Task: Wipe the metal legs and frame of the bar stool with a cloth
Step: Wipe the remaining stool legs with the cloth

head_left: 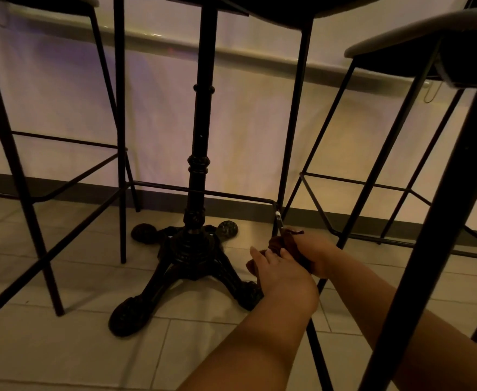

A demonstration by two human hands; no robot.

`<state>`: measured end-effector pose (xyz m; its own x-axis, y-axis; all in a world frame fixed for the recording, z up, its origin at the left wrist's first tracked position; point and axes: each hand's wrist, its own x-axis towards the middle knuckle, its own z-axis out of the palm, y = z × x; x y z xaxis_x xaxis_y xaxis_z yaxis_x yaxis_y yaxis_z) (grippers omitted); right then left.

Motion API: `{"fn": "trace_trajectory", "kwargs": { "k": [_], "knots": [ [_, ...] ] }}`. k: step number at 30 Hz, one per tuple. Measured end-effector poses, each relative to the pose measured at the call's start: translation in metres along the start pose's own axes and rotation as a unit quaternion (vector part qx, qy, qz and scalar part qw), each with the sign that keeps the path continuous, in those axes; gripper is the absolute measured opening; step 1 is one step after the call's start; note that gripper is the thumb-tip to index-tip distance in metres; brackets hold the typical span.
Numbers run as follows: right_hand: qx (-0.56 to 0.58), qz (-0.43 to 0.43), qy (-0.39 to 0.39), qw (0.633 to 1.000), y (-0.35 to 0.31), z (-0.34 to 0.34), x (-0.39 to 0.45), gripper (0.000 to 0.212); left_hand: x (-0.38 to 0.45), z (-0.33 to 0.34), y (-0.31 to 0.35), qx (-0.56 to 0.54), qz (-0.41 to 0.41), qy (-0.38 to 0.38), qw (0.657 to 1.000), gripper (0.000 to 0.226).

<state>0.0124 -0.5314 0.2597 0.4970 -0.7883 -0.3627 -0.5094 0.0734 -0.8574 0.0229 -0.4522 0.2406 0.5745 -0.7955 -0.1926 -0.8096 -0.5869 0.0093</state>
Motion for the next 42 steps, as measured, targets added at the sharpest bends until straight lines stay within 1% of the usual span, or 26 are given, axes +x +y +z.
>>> {"fn": "trace_trajectory", "kwargs": {
  "k": [2, 5, 8, 10, 14, 16, 19, 23, 26, 28, 31, 33, 35, 38, 42],
  "knots": [
    [0.000, -0.004, -0.007, 1.000, 0.000, -0.002, -0.002, 0.030, 0.005, -0.002, 0.000, -0.001, -0.012, 0.001, 1.000, 0.091],
    [-0.045, -0.006, -0.013, 0.999, -0.001, -0.001, 0.001, 0.027, 0.007, -0.004, -0.001, -0.012, -0.011, 0.001, 1.000, 0.095],
    [-0.086, -0.005, -0.002, 0.996, -0.002, 0.002, 0.011, 0.033, 0.004, 0.002, -0.002, -0.046, 0.001, -0.003, 0.999, 0.090],
    [-0.085, 0.014, 0.001, 0.996, -0.005, 0.005, 0.020, 0.039, 0.004, 0.004, -0.002, -0.054, 0.002, -0.008, 0.999, 0.088],
    [-0.075, 0.062, 0.031, 0.995, -0.015, 0.010, 0.036, 0.053, 0.008, 0.003, 0.001, -0.009, 0.015, -0.005, 1.000, 0.088],
    [-0.066, 0.078, 0.027, 0.994, -0.015, 0.010, 0.043, 0.057, 0.012, 0.003, 0.003, 0.005, 0.012, -0.007, 1.000, 0.090],
    [-0.058, 0.075, 0.025, 0.995, -0.014, 0.009, 0.050, 0.055, 0.019, 0.002, 0.002, 0.038, 0.024, -0.014, 0.999, 0.093],
    [-0.095, 0.052, 0.011, 0.994, -0.016, 0.006, 0.050, 0.045, 0.030, -0.007, 0.001, 0.110, 0.045, -0.006, 0.993, 0.091],
    [-0.122, 0.011, 0.004, 0.992, -0.016, 0.005, 0.052, 0.035, 0.032, -0.005, 0.001, 0.072, 0.047, 0.011, 0.996, 0.082],
    [-0.131, 0.000, 0.001, 0.991, -0.017, 0.006, 0.054, 0.035, 0.029, -0.003, -0.001, 0.034, 0.045, 0.016, 0.998, 0.084],
    [-0.140, 0.017, 0.011, 0.990, -0.022, 0.008, 0.056, 0.046, 0.025, -0.001, -0.003, 0.011, 0.043, 0.010, 0.999, 0.091],
    [-0.130, 0.050, 0.019, 0.990, -0.025, 0.007, 0.058, 0.056, 0.024, -0.002, -0.003, 0.001, 0.039, 0.012, 0.999, 0.095],
    [-0.120, 0.073, 0.015, 0.990, -0.025, 0.006, 0.061, 0.061, 0.024, -0.001, -0.003, -0.005, 0.034, 0.012, 0.999, 0.097],
    [-0.100, 0.077, 0.003, 0.992, -0.026, 0.006, 0.066, 0.056, 0.023, -0.002, -0.003, -0.006, 0.034, 0.012, 0.999, 0.097],
    [-0.144, 0.031, 0.022, 0.989, -0.029, 0.012, 0.077, 0.041, 0.023, 0.001, -0.003, -0.009, 0.037, 0.024, 0.999, 0.091]
  ]
}}
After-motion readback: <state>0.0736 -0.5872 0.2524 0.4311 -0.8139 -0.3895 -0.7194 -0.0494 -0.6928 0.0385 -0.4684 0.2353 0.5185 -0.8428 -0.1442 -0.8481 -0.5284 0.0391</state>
